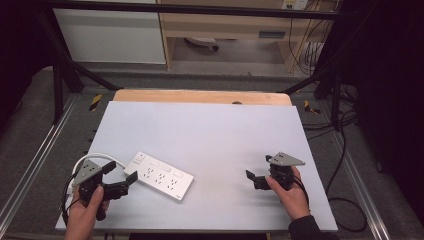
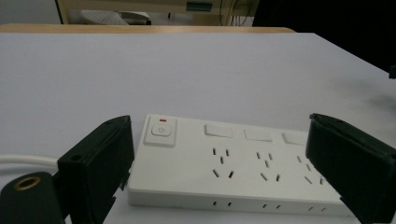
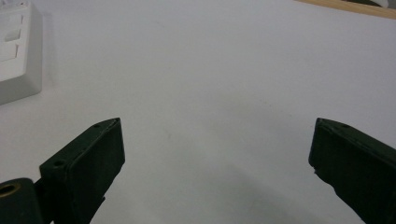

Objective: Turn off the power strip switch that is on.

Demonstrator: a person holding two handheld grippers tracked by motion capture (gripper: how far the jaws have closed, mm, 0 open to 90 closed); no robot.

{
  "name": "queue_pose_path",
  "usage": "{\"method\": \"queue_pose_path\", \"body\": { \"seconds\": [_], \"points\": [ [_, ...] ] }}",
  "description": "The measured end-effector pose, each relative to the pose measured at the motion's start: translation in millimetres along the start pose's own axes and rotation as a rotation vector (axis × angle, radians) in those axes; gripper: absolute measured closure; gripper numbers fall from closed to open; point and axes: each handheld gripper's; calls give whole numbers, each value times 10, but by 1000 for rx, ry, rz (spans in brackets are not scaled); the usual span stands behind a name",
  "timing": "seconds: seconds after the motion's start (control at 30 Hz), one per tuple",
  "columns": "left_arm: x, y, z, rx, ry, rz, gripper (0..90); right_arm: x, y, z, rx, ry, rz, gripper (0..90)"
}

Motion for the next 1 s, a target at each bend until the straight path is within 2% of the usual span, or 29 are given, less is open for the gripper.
{"method": "queue_pose_path", "body": {
  "seconds": [0.2,0.37,0.6,0.87,0.93,1.0],
  "points": [
    [19,10,2,-1,-12,1,76,-6,-2,-3,-6,-1,0,37],
    [43,16,-11,-10,-38,-5,78,-9,-5,-10,-14,-8,9,34],
    [57,47,-23,-2,-50,-2,117,-9,-11,-20,-20,-4,15,33],
    [78,67,-150,-3,-44,-3,127,-23,-14,-23,-31,-1,29,32],
    [87,68,-187,-10,-61,-15,180,-24,-16,-25,-35,-2,30,32],
    [111,61,-242,-17,-64,-25,196,-22,-18,-28,-38,-2,33,32]
  ]
}}
Point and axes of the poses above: each handheld gripper's, and its own axes: z roughly backward along the jaws, y roughly out of its top, x roughly to its right, and after that the axes turned 15 degrees about x, right-handed
